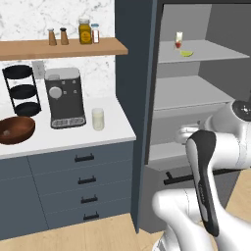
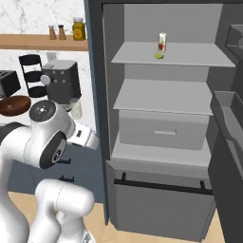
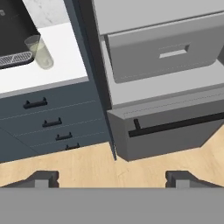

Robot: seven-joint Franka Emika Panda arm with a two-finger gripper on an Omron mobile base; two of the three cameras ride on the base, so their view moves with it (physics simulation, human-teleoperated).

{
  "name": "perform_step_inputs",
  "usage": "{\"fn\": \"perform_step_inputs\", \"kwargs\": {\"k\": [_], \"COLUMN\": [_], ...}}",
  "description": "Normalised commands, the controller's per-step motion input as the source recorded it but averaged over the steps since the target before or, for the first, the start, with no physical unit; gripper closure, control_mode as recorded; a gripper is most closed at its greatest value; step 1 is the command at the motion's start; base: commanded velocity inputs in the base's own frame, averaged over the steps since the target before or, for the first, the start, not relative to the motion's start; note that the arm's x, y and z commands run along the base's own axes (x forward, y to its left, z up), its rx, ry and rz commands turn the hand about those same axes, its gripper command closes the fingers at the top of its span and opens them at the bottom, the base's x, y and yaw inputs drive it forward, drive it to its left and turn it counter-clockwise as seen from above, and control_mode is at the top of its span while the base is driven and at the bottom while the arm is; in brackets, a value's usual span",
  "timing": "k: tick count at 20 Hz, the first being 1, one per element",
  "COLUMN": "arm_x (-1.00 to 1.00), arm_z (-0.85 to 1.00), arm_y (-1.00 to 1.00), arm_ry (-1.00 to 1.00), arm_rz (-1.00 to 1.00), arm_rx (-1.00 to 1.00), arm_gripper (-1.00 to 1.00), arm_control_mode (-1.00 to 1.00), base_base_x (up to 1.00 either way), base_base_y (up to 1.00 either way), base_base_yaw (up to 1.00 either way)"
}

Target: Grab a lemon wedge from the fridge and one ice cube from the ice bowl, and put them in the glass of lemonade.

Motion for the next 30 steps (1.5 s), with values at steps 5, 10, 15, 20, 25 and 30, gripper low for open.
{"fn": "perform_step_inputs", "kwargs": {"k": [5, 10, 15, 20, 25, 30], "arm_x": [-0.21, -0.08, -0.02, 0.00, 0.00, 0.00], "arm_z": [0.07, 0.02, 0.00, 0.00, 0.00, 0.00], "arm_y": [0.17, 0.15, 0.01, 0.00, 0.00, 0.00], "arm_ry": [0.00, 0.00, 0.00, 0.00, 0.00, 0.00], "arm_rz": [-0.01, -0.01, 0.00, 0.00, 0.00, 0.00], "arm_rx": [0.00, 0.00, 0.00, 0.00, 0.00, 0.00], "arm_gripper": [-1.00, -1.00, -1.00, -1.00, -1.00, -1.00], "arm_control_mode": [-1.00, -1.00, -1.00, 1.00, 1.00, 1.00], "base_base_x": [0.00, 0.00, 0.00, 0.00, -0.08, -0.02], "base_base_y": [0.00, 0.00, 0.00, 0.00, -0.29, -0.49], "base_base_yaw": [0.00, 0.00, 0.00, 0.00, -0.03, -0.03]}}
